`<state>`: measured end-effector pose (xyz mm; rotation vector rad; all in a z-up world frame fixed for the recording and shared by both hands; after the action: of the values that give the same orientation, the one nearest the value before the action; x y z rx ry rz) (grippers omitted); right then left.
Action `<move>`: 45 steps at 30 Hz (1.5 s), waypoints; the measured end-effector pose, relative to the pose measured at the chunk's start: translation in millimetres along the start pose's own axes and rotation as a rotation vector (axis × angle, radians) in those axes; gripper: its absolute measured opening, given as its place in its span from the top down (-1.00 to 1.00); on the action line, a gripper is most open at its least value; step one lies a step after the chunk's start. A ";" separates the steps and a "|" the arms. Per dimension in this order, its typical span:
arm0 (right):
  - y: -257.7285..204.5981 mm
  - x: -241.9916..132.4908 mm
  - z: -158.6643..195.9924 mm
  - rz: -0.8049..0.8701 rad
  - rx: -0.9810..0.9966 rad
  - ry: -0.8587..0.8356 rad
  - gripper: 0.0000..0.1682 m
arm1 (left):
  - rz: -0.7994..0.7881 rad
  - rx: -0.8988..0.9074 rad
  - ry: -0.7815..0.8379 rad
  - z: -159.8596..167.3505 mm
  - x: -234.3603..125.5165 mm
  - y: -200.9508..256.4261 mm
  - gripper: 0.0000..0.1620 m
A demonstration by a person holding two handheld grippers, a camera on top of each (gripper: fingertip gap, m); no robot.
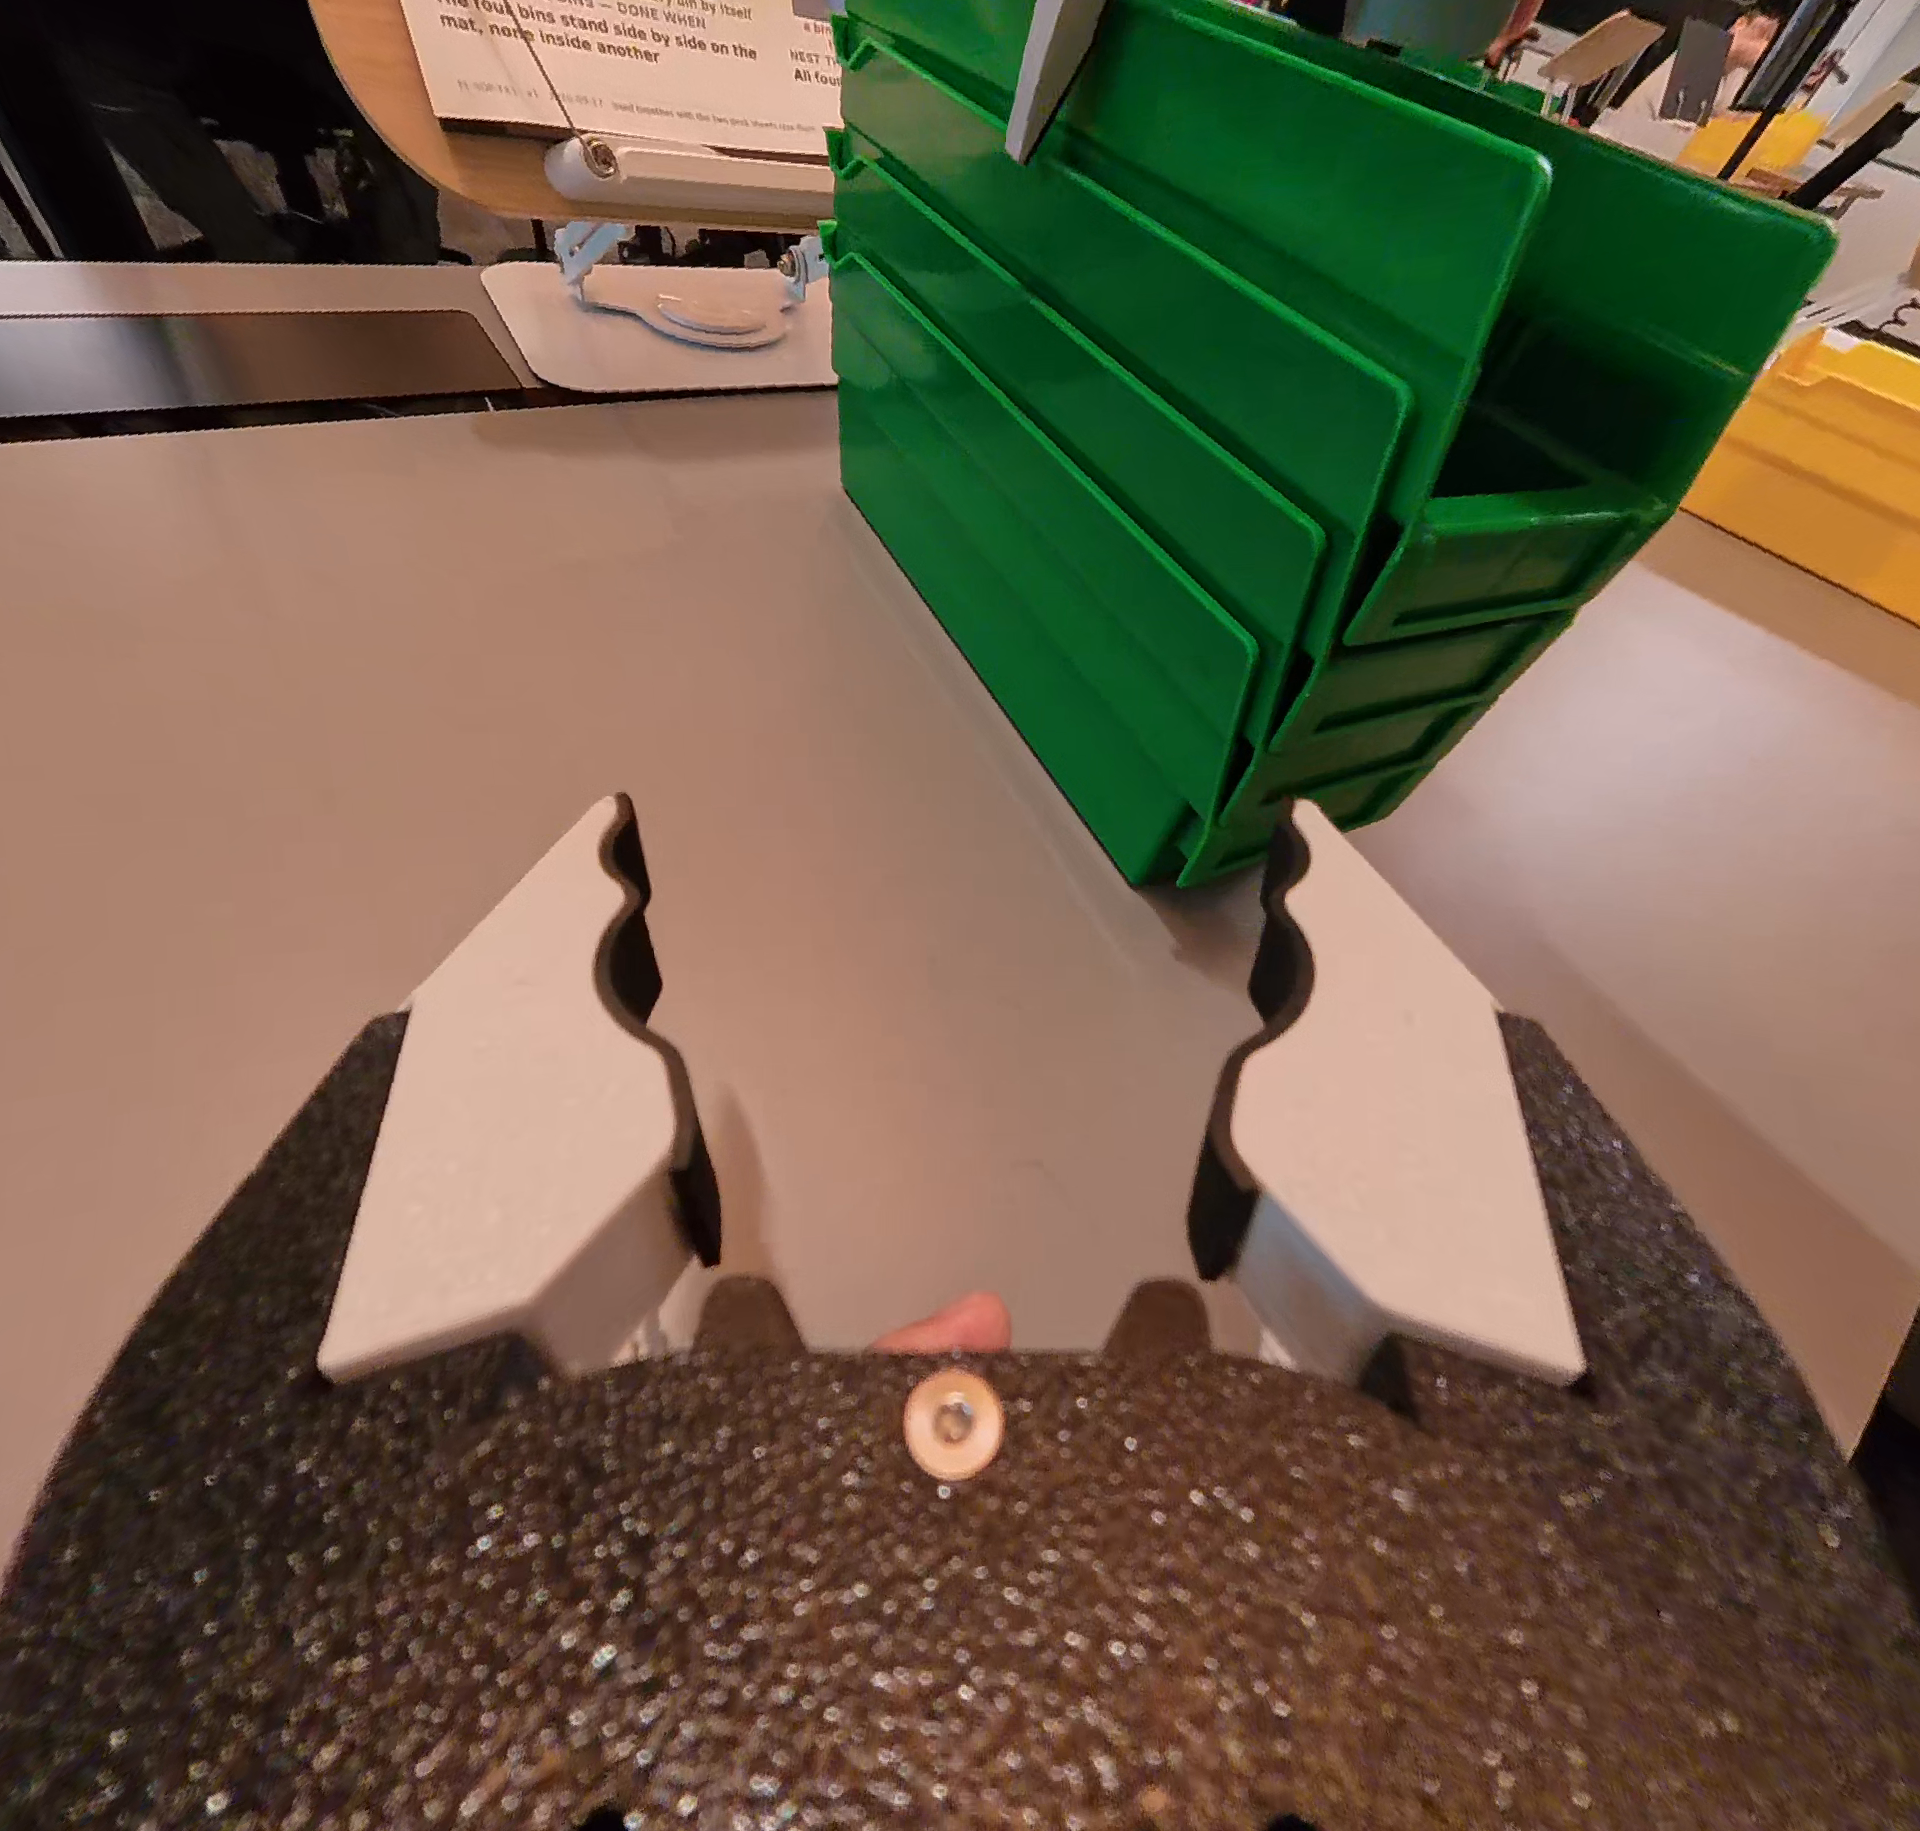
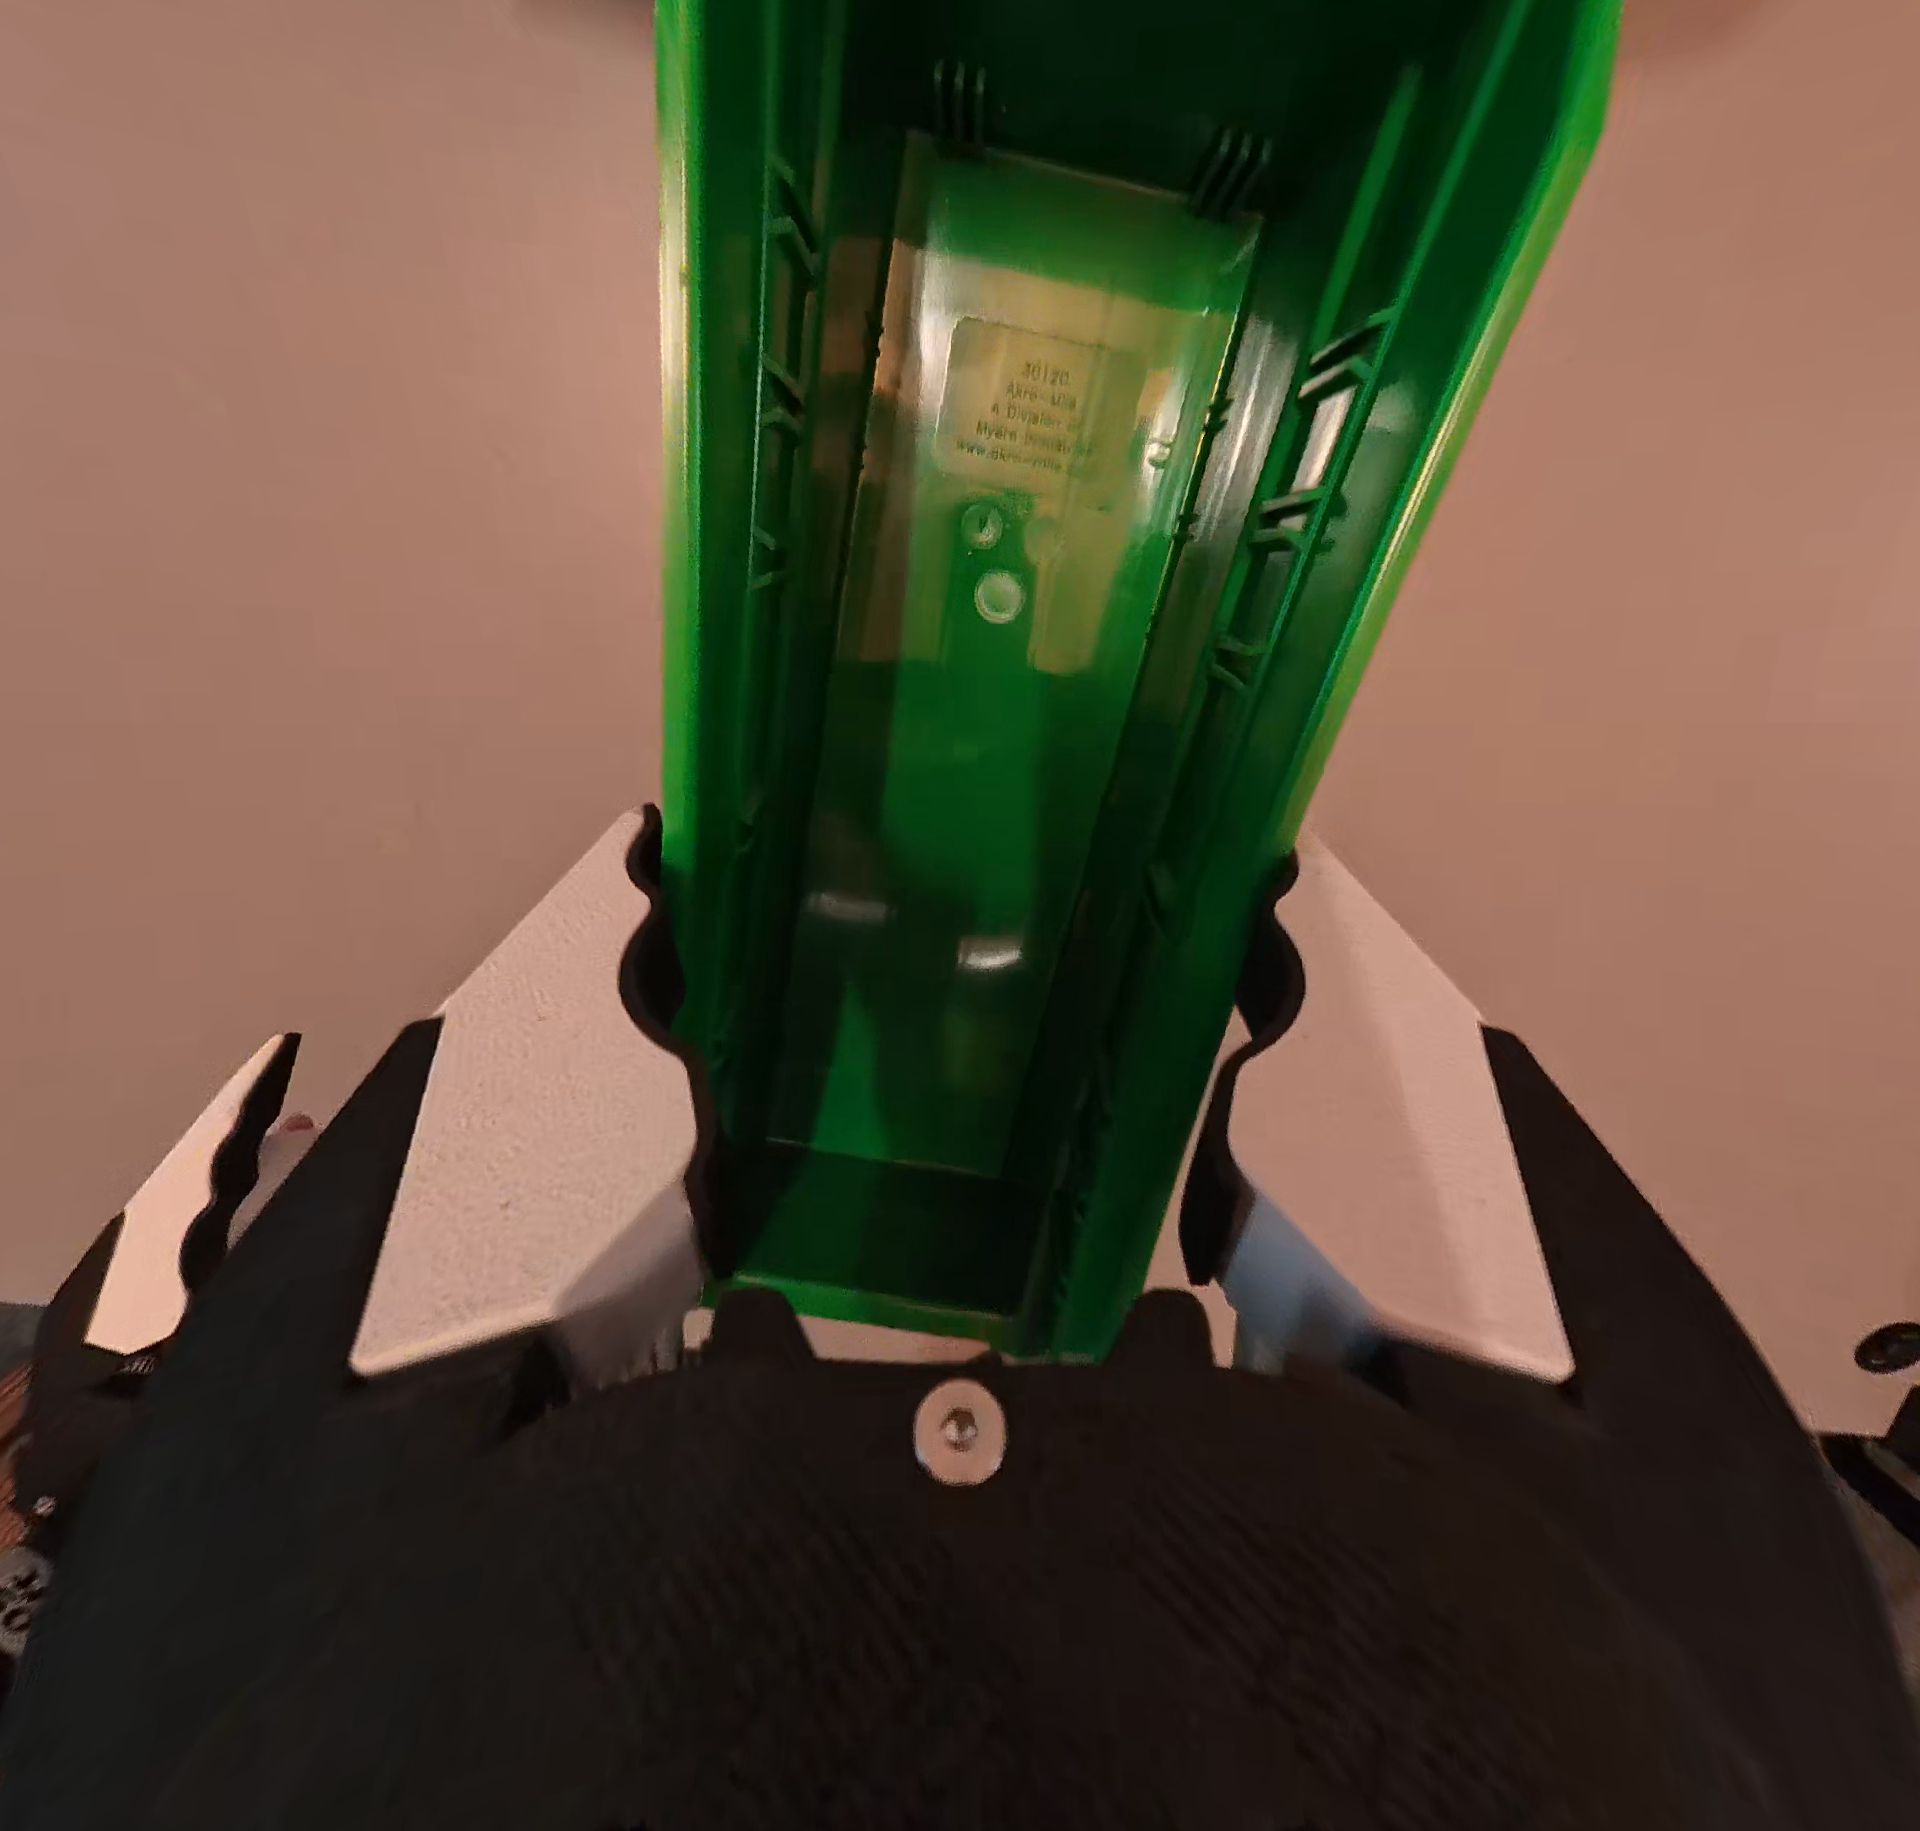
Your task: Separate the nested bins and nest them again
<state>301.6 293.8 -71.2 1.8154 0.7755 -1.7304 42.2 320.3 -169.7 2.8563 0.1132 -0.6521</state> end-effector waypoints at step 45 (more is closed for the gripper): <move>135.7 -195.3 5.3 0.153 0.029 -0.182 -0.15 | 0.067 -0.030 -0.090 14.5 15.8 1.7 -0.42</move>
<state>389.0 183.2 120.4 1.6608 0.5263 -1.7836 50.6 315.9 -189.0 2.7834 0.0130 -0.7574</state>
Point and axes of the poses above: each gripper's, where its closed fingertips meet, x out along the fingers, z out of its underside, y = z × x across the jaws, the point moved 7 cm from there along -x, back along the fingers, and after that the axes turned 8 degrees about -y, right-handed, at the moved point
